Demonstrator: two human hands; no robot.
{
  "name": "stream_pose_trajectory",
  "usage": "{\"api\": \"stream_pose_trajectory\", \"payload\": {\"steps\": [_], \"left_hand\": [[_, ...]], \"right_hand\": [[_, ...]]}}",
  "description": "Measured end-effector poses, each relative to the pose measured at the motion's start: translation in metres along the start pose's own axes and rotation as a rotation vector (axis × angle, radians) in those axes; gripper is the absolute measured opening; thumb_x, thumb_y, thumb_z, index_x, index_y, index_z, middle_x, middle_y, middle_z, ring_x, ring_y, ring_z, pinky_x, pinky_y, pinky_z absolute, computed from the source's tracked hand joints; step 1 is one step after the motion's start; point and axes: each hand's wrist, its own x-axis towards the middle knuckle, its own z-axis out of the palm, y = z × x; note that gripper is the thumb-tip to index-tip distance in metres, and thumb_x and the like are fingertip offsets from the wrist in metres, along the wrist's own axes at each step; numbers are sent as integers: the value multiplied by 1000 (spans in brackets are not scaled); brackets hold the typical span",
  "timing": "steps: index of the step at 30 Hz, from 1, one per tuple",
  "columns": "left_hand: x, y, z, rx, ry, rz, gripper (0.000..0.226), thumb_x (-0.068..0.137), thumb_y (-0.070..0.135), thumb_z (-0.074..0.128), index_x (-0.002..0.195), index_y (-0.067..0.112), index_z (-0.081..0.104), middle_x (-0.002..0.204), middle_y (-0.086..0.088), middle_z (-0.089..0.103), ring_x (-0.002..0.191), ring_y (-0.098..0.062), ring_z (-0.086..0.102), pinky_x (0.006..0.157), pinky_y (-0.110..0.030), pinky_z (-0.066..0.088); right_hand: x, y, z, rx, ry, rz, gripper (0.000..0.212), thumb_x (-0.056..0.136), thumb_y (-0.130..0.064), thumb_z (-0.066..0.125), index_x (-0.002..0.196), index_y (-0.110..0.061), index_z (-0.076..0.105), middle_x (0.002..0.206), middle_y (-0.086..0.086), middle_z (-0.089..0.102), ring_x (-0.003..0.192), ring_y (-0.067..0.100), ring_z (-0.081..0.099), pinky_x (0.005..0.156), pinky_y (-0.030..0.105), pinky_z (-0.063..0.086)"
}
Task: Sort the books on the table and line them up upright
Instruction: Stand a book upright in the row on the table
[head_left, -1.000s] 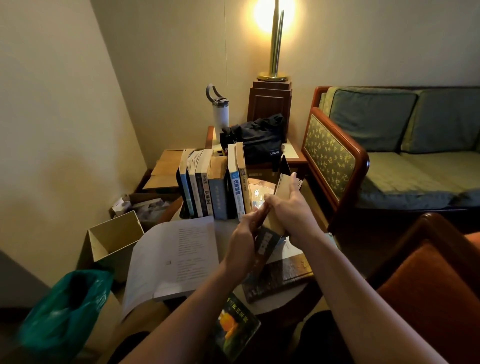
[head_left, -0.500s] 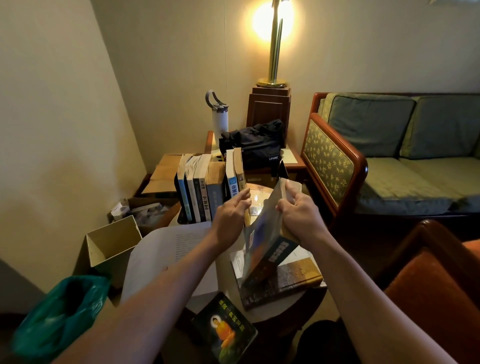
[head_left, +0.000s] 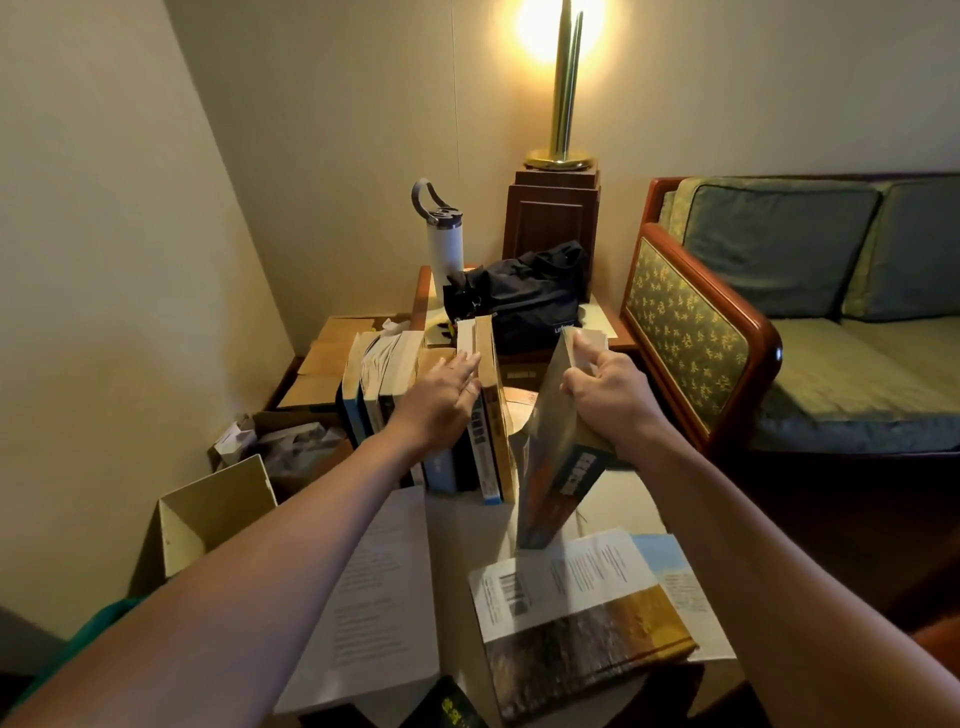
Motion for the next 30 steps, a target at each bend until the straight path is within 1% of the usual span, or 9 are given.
{"api": "stream_pose_trajectory", "payload": {"steps": [5,9,11,13,14,18,23,26,30], "left_hand": [[6,-15,11,-85,35,44,50,106,39,34,155,34,28,164,9,20,153,-14,13,121,-53,24],[8,-23,12,-129,36,70,48,105,40,35,153,40,29,164,13,21,152,-14,15,120,-52,29],[9,-24,15,-141,39,74,47,106,40,36,153,41,30,163,15,21,152,-14,17,120,-48,29],[9,-23,18,-161,55,73,47,107,37,36,154,39,30,163,15,20,151,-11,18,121,-44,27],[9,-23,19,-169,63,72,47,108,36,35,154,37,30,164,15,20,151,-9,17,121,-41,25],[8,-27,23,-207,74,73,49,106,40,35,155,36,30,164,16,17,145,3,11,122,-40,22],[4,-28,20,-121,27,82,77,88,56,45,158,38,17,167,14,7,153,-11,5,121,-46,19],[3,-32,22,56,11,135,102,82,55,69,159,34,7,167,12,-3,154,-22,-9,122,-51,11],[9,-36,23,143,62,241,111,77,50,80,160,27,10,168,4,5,154,-30,-5,120,-54,8]], "right_hand": [[45,-4,21,-52,-83,-56,60,100,-19,53,156,-25,32,150,14,46,116,20,54,94,34,54],[68,-11,44,-98,-120,-116,58,99,-16,53,154,-22,36,149,16,49,127,27,55,104,34,48],[77,-9,55,-112,-150,-125,57,99,-18,54,153,-24,38,144,15,54,113,22,61,90,27,55],[84,-3,65,-127,-172,-136,59,100,-21,53,155,-26,33,144,14,54,101,14,58,69,13,50],[86,1,68,-115,-176,-135,61,101,-24,53,157,-27,28,147,13,50,103,14,56,67,11,48],[91,16,78,78,-188,-34,60,104,-39,46,159,-35,20,155,8,40,117,22,56,88,37,57],[75,27,85,344,-245,7,49,106,-37,45,154,-35,35,154,-1,40,124,17,50,82,27,52],[58,37,92,498,-220,14,52,105,-44,42,155,-45,26,150,-9,38,125,13,43,80,27,51],[39,58,109,604,-153,22,60,93,-73,35,150,-58,23,148,-4,44,125,16,50,96,55,52]]}}
